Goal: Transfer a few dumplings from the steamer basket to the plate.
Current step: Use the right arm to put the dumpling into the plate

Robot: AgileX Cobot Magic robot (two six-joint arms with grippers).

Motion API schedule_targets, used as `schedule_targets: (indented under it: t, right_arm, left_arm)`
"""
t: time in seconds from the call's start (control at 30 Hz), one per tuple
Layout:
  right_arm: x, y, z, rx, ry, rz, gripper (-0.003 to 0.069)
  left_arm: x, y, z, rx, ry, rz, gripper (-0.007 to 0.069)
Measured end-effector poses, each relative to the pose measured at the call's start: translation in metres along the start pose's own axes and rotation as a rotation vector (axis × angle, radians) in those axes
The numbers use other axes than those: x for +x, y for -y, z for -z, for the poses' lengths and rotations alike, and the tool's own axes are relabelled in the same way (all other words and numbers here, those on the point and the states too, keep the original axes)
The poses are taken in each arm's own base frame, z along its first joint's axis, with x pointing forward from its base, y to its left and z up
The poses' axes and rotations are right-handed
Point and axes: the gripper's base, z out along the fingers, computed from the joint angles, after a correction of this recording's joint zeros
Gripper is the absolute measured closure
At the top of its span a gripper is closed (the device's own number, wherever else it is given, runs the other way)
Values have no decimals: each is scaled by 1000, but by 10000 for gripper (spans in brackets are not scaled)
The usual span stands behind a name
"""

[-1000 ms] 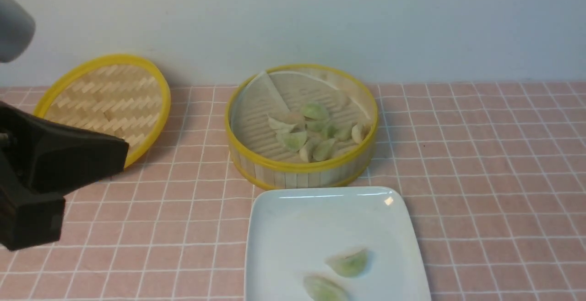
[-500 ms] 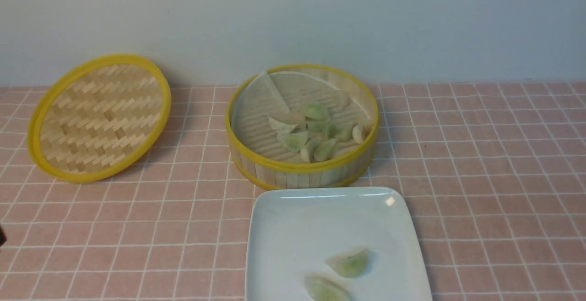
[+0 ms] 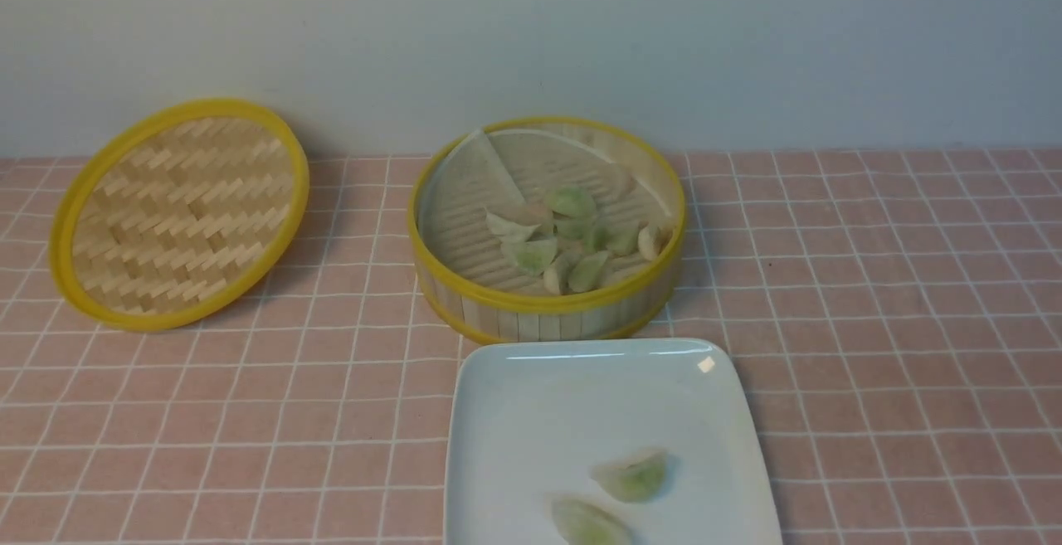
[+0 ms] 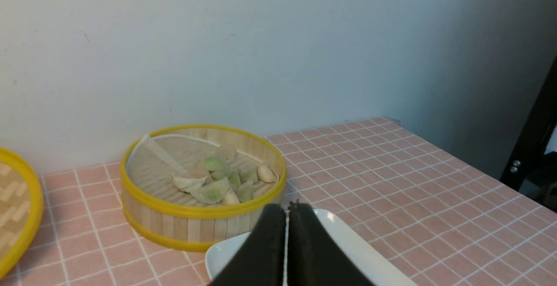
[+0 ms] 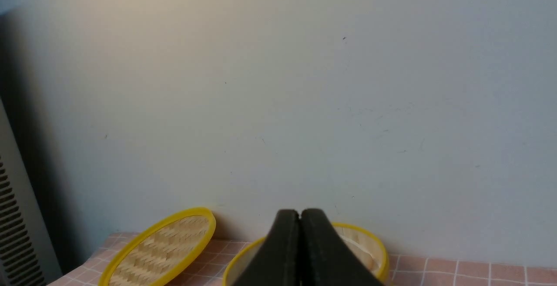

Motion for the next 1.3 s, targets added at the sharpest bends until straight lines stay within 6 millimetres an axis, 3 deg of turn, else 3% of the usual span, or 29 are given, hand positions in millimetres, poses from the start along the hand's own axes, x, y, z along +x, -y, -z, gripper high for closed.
schedule_targets:
  t: [0.17,0.33,0.4,0.53,0.73,0.9,1.3]
  right_arm:
    - [0,0,0,0,0,0,673]
    - [0,0,0,0,0,1,673]
    - [0,0,0,2,-2,1,673]
    - [1,1,0,6,-7,2,673]
    - [1,1,0,8,-10,2,673]
    - [1,1,0,9,-11,2,673]
    - [1,1,0,9,-11,2,673]
  left_arm:
    - [6,-6,-5,-41,-6,-67,631]
    - [33,-23,-16,-219,-26,-161,631]
    - [59,-37,-27,-370,-78,-173,631]
    - [88,-51,-37,-486,-113,-157,631]
    - [136,-68,-47,-544,-181,-131,631]
    - [147,-70,-48,-545,-228,-117,631]
    - [147,-70,-47,-544,-235,-115,631]
